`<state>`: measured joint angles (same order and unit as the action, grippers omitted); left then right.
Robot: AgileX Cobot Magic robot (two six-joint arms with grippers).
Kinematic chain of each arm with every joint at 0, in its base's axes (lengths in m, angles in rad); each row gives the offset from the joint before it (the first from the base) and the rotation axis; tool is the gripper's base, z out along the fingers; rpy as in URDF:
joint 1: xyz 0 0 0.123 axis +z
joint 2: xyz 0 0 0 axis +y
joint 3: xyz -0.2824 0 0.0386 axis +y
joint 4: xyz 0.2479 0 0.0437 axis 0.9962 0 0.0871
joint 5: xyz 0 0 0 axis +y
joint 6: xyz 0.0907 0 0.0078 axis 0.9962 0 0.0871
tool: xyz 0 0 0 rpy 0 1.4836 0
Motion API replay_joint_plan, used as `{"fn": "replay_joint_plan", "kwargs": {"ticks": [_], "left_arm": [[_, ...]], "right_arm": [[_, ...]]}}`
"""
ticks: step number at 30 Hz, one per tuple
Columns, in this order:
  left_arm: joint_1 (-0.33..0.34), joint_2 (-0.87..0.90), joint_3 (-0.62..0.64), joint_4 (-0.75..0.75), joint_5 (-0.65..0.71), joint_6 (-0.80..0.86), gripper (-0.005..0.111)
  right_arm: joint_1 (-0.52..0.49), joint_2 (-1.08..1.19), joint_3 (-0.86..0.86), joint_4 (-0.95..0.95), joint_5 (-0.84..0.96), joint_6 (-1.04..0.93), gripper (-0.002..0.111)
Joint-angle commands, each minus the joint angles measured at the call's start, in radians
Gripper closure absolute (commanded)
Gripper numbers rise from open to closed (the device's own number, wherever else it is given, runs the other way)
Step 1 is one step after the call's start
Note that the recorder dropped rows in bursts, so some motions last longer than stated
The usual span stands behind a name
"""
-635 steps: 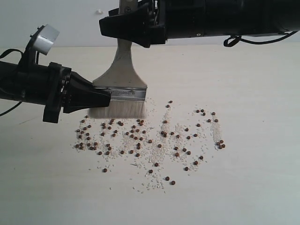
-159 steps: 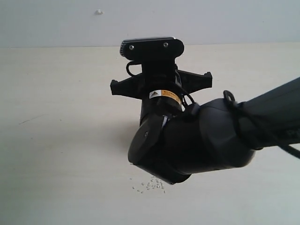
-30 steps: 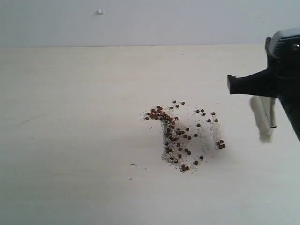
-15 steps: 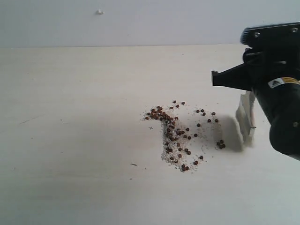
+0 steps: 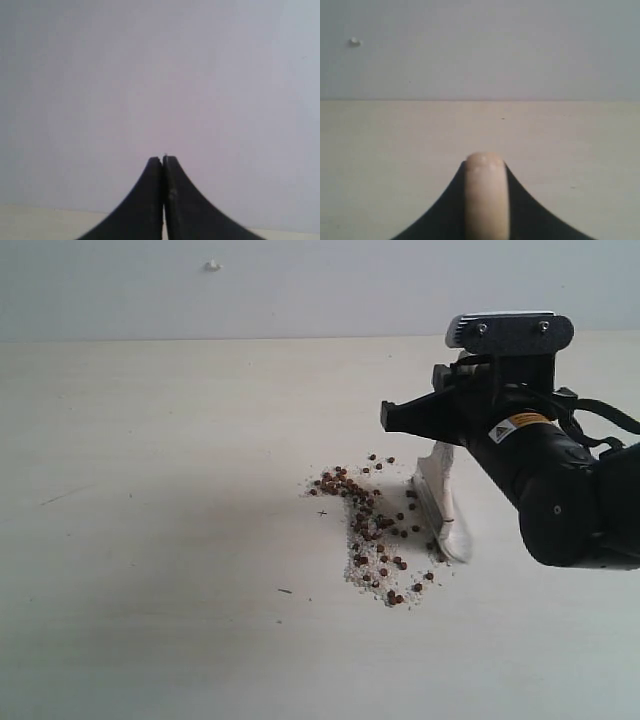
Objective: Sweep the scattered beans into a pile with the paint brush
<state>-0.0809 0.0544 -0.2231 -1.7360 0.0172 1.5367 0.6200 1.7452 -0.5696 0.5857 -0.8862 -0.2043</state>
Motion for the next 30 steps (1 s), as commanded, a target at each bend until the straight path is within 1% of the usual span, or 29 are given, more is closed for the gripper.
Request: {"fn": "replay_joint_plan", "kwargs": {"ticks": [1, 10, 16, 18, 19, 22, 25, 27, 28, 30], "left_arm": [[0.002, -0.001, 0.004, -0.008, 0.002, 0.003, 0.107], [0.002, -0.001, 0.004, -0.008, 0.002, 0.003, 0.107], [0.002, -0.001, 0.004, -0.008, 0.002, 0.003, 0.107], [0.002, -0.001, 0.004, -0.008, 0.002, 0.003, 0.107], [0.002, -0.001, 0.004, -0.008, 0.002, 0.003, 0.107], [0.002, -0.001, 0.004, -0.008, 0.002, 0.003, 0.107], [0.002, -0.001, 0.004, -0.008, 0.002, 0.003, 0.107], [0.002, -0.001, 0.004, -0.008, 0.002, 0.003, 0.107], [0.002, -0.001, 0.004, -0.008, 0.002, 0.003, 0.107], [0.002, -0.001, 0.004, -0.008, 0.002, 0.003, 0.107]], "right_arm": [[-0.003, 0.014, 0.001, -0.063, 0.065, 0.077, 0.108], [-0.003, -0.041, 0.001, -0.048, 0.081, -0.012, 0.108], [-0.003, -0.203, 0.003, 0.109, 0.088, -0.215, 0.108], [-0.003, -0.253, 0.003, 0.109, 0.099, -0.244, 0.108], [-0.003, -0.3, 0.003, 0.124, 0.099, -0.302, 0.108], [-0.013, -0.349, 0.003, 0.193, 0.065, -0.451, 0.108], [-0.064, -0.371, 0.003, 0.248, 0.072, -0.574, 0.108], [-0.165, -0.371, 0.003, 0.281, 0.091, -0.637, 0.108], [-0.195, -0.371, 0.003, 0.284, 0.099, -0.642, 0.108], [-0.291, -0.366, 0.003, 0.269, 0.108, -0.646, 0.108]]}}
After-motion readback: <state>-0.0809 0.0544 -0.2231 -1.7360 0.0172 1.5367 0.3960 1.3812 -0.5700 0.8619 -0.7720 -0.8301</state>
